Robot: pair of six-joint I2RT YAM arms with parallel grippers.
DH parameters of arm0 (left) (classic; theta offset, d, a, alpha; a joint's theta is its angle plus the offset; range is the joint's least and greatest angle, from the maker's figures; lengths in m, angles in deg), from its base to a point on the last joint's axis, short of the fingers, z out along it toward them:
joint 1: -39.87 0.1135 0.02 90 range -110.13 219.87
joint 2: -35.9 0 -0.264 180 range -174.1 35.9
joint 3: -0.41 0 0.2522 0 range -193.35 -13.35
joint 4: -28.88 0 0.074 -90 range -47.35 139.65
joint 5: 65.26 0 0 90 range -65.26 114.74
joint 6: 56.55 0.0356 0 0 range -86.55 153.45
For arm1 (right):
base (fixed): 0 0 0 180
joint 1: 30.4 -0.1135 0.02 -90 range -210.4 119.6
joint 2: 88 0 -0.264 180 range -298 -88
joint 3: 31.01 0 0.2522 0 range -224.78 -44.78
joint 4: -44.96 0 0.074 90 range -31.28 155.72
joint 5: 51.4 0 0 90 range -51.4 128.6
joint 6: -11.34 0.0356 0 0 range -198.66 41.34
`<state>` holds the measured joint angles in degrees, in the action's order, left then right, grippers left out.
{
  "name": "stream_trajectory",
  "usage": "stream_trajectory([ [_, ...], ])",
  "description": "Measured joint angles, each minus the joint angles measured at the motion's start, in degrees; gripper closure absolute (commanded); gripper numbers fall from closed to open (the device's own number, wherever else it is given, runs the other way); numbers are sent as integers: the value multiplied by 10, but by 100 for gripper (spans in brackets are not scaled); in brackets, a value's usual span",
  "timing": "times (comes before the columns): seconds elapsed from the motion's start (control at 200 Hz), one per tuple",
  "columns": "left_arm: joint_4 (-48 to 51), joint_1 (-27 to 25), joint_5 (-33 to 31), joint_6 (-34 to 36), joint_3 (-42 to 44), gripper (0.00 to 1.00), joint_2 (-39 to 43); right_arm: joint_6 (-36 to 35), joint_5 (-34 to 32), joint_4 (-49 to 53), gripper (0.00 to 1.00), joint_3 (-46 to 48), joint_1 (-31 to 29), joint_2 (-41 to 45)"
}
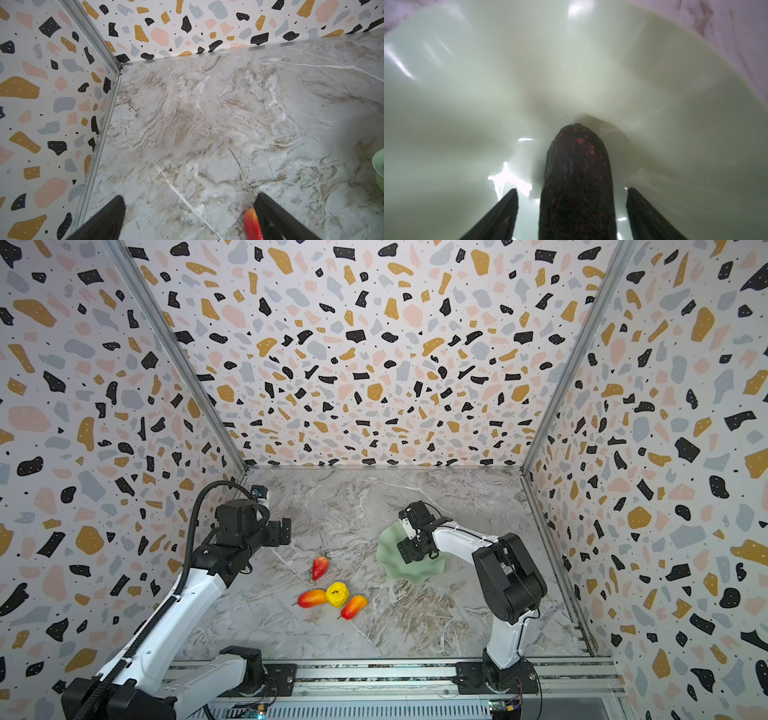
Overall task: Place and organize the fake fruits in the fruit bowl
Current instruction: 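Carry the dark fruit into the green bowl and open the right gripper, then move the right gripper back to the leafy red-orange peach and lower around it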
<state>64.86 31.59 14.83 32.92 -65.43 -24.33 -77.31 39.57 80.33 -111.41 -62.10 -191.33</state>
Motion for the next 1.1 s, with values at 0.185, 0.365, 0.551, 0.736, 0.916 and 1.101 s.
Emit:
stream_trajectory([
  [0.185,0,0,0,1,0,0,1,-31,-17,24,1,-78,-40,17],
  [0.365,-3,0,1,4,3,1,10,-47,15,8,1,-166,-105,19],
  [0.551,-5,0,4,6,3,0,16,22,103,-61,1,-239,-148,-63],
  [0.736,-5,3,4,10,6,0,24,117,156,-124,1,-245,-158,-146],
  [0.916,-5,4,4,10,6,0,27,183,169,-145,1,-265,-164,-193],
  [1.101,-5,5,4,10,6,1,27,216,181,-161,1,-273,-173,-204],
])
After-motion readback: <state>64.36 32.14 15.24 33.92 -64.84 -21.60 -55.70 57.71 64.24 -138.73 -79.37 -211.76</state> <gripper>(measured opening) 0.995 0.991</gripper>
